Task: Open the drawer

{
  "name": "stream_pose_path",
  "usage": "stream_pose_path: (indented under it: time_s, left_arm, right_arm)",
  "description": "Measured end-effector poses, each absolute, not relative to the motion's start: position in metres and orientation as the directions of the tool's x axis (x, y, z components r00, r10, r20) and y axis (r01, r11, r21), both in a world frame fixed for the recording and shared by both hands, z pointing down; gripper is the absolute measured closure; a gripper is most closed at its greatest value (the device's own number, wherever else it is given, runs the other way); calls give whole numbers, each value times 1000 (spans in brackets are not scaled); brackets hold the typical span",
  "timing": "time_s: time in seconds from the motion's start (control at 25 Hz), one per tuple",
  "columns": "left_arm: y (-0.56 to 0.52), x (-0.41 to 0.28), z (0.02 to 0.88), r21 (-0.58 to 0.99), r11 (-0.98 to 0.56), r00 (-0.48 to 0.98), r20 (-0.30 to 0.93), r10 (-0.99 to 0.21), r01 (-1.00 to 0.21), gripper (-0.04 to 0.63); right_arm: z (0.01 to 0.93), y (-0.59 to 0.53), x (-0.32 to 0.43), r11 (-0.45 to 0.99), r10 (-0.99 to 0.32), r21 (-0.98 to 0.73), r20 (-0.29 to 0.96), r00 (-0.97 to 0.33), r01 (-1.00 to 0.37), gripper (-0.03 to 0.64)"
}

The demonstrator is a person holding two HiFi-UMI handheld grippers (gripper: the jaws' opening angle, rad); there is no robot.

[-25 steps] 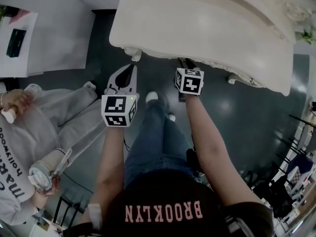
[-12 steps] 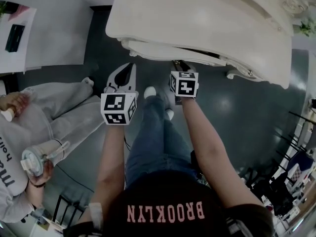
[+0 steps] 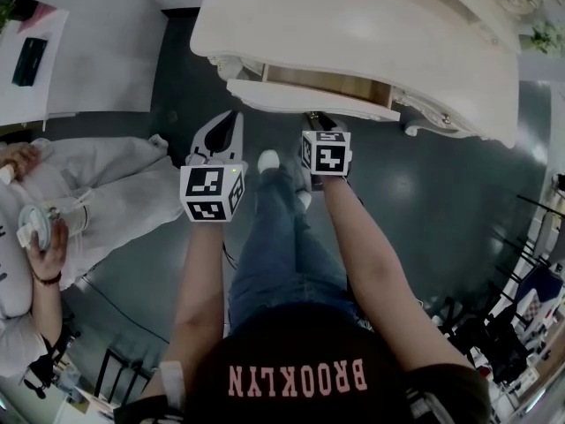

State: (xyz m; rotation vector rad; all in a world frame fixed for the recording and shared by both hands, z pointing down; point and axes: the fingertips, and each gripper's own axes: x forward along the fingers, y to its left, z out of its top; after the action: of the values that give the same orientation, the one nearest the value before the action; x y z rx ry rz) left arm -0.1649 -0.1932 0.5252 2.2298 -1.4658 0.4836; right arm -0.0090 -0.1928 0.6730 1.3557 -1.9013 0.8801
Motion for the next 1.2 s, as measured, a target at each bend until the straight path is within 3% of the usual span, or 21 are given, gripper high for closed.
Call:
stream_pose_path:
  time_s: [1.2]
  left_arm:
    - [-110, -172, 523, 163, -315, 354, 487, -799, -935, 597]
  right_arm:
    - [675, -107, -21, 254, -498, -187, 816, -294, -949, 499]
